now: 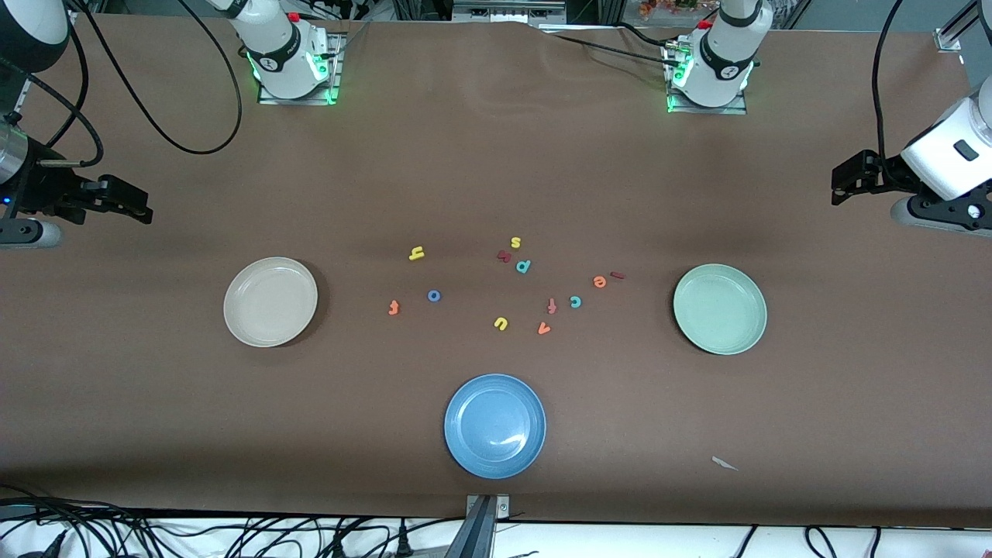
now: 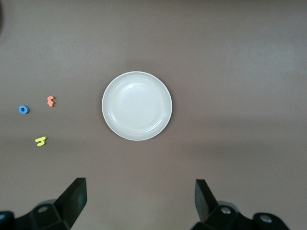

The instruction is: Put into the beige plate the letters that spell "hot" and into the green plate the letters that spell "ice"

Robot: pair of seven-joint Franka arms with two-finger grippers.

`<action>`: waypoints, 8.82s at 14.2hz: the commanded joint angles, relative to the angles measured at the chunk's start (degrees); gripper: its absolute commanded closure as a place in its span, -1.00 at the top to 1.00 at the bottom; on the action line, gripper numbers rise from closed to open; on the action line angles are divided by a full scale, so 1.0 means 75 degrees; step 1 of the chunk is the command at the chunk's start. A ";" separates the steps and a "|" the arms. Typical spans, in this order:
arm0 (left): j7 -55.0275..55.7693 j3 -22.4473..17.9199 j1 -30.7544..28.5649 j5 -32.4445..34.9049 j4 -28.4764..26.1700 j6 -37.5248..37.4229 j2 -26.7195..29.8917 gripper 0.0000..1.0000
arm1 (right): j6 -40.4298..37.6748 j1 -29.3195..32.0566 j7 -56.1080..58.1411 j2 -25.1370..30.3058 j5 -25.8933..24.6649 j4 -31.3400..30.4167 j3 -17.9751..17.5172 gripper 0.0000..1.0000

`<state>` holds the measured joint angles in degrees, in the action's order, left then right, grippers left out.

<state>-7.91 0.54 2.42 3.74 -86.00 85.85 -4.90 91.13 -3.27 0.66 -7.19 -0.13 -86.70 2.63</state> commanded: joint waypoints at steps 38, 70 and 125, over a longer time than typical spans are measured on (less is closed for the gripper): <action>-0.0047 -0.0013 0.0041 0.0111 0.0088 -0.0103 -0.0015 1.00 | 0.0036 0.0003 0.0018 0.0092 -0.0053 -0.0065 -0.0046 1.00; -0.0082 0.0116 0.0076 0.0135 0.0124 -0.0091 -0.0015 1.00 | 0.0037 -0.0021 0.0018 0.0069 -0.0088 -0.0065 -0.0058 1.00; -0.2192 0.1030 0.2736 -0.0065 -0.0040 0.5311 -0.5523 0.54 | 0.6341 -0.2810 -0.4576 -0.4677 0.0358 -0.1178 -0.0644 0.33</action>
<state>-23.01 8.63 22.54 2.16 -85.96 125.12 -46.54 138.62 -24.84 -34.09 -41.04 1.72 -97.67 -1.62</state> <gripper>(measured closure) 0.225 0.256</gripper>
